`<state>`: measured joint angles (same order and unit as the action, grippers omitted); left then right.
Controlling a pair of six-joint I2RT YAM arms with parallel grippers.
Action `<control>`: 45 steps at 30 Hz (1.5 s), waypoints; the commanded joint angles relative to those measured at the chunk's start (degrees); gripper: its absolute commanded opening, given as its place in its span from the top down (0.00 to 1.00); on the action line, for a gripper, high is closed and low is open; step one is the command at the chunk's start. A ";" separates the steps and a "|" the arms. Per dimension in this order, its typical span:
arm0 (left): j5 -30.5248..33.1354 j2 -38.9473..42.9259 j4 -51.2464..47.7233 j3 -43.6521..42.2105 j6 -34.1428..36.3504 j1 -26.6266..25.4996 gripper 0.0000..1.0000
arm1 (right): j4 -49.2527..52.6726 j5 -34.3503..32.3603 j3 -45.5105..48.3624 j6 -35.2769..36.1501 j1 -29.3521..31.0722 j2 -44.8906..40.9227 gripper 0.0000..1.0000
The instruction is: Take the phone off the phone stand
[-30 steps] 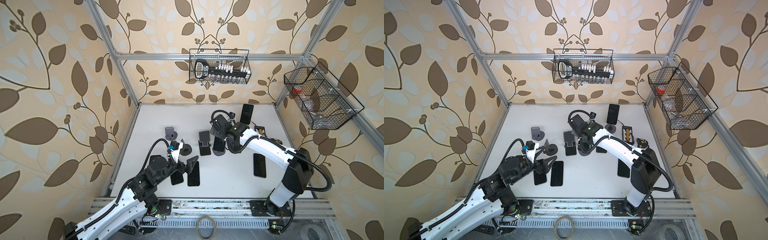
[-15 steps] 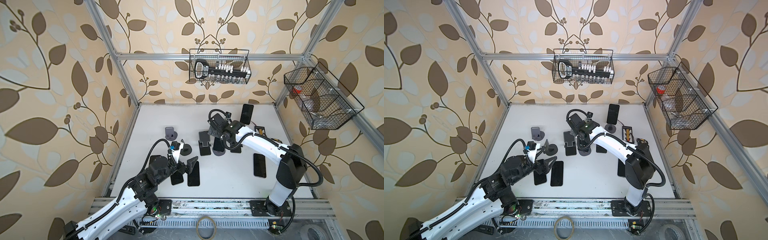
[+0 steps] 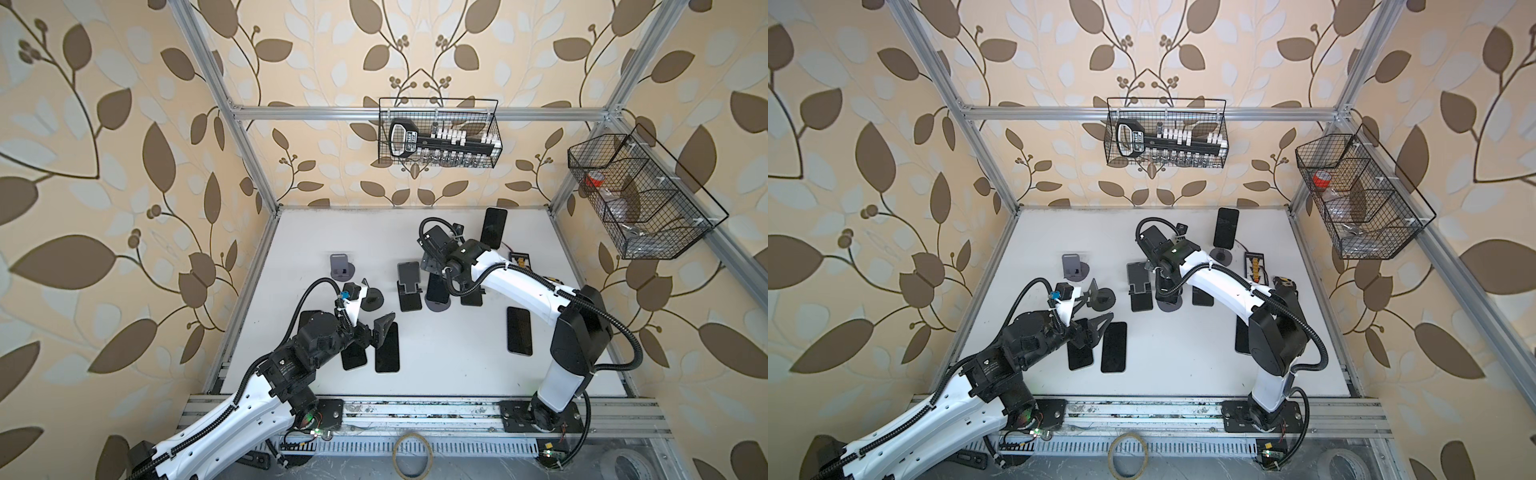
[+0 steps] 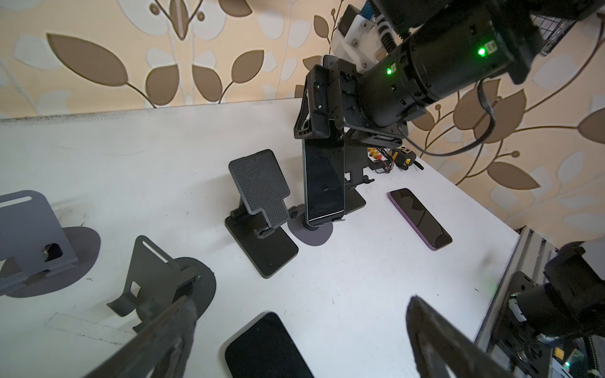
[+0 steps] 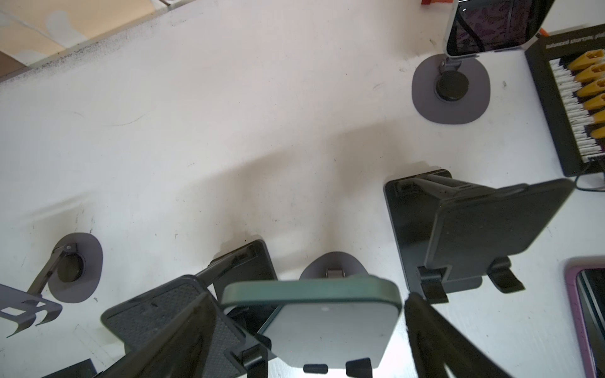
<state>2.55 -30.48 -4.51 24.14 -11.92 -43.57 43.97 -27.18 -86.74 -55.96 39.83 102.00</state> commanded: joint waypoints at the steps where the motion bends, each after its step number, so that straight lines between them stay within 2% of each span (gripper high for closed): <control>1: 0.97 -0.19 2.29 1.87 1.02 -0.39 0.01 | 1.21 -0.57 -1.94 0.16 0.07 1.28 0.10; 13: 0.30 -2.12 4.86 2.09 1.88 -0.45 0.01 | 1.16 -0.91 -1.33 1.88 0.02 1.52 0.10; 31: 0.53 -1.67 2.67 3.41 3.39 -0.43 0.01 | 1.21 -2.19 -2.17 3.02 0.00 3.21 0.11; 35: 0.57 -1.16 1.91 3.62 3.31 -0.45 0.01 | 1.18 -1.79 -2.20 3.01 0.07 3.31 0.09; 39: 0.80 -0.55 1.61 3.50 3.31 -0.45 0.01 | 1.34 -1.98 -2.97 3.00 0.06 3.98 0.00; 45: 0.03 -1.50 2.49 3.62 3.65 -0.43 0.01 | 2.94 -1.43 -4.93 3.04 0.07 5.54 0.00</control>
<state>3.01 -31.75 -3.29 25.12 -9.28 -43.57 44.47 -28.05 -89.54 -52.64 39.83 106.17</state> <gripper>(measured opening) 0.988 0.995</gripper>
